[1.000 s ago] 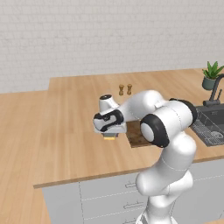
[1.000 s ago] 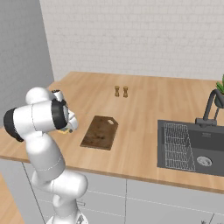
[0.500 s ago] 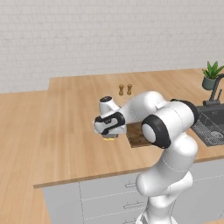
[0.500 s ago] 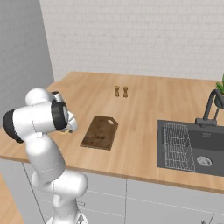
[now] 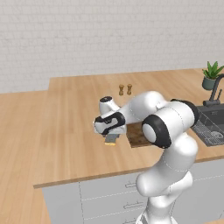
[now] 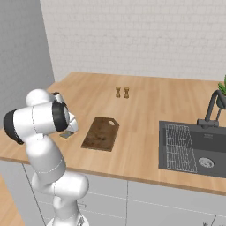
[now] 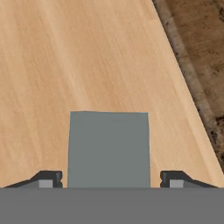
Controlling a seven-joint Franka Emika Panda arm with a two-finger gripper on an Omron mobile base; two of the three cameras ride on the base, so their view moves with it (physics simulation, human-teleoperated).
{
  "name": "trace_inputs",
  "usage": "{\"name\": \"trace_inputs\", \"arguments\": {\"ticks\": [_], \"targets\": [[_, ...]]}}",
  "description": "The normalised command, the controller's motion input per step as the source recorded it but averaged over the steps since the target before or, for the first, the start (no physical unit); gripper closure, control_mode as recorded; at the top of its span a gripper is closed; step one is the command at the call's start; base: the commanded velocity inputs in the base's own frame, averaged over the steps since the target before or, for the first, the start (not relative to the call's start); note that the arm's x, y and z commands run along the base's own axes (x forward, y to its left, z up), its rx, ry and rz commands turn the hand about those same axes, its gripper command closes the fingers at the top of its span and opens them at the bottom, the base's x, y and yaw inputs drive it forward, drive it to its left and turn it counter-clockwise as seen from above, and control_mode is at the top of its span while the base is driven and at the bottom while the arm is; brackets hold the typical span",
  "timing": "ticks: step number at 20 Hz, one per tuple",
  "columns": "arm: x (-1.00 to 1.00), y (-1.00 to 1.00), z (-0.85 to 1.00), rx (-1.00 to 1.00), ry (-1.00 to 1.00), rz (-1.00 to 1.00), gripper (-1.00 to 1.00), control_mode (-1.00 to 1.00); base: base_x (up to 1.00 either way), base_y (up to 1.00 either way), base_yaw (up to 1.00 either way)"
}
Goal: Pick up the sponge from the counter and clean the cutting board by briefly scrubbing or pressing down on the cutting board. Once finished, release the sponge.
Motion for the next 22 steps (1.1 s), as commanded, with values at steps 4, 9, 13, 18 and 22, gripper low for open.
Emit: {"name": "trace_inputs", "arguments": {"ticks": [4, 9, 13, 18, 22], "targets": [[0.0, 0.0, 0.0, 0.0, 0.0, 0.0, -1.0, -1.0, 0.0, 0.0, 0.0], [-0.02, 0.0, 0.12, 0.0, -0.03, 0.0, -1.0, -1.0, 0.0, 0.0, 0.0], [-0.36, 0.0, 0.57, 0.0, -0.09, 0.02, -1.0, -1.0, 0.0, 0.0, 0.0], [-0.62, 0.0, 0.75, 0.04, -0.11, 0.07, -1.0, -1.0, 0.0, 0.0, 0.0], [-0.76, 0.0, 0.64, 0.09, -0.1, 0.06, -1.0, -1.0, 0.0, 0.0, 0.0]]}}
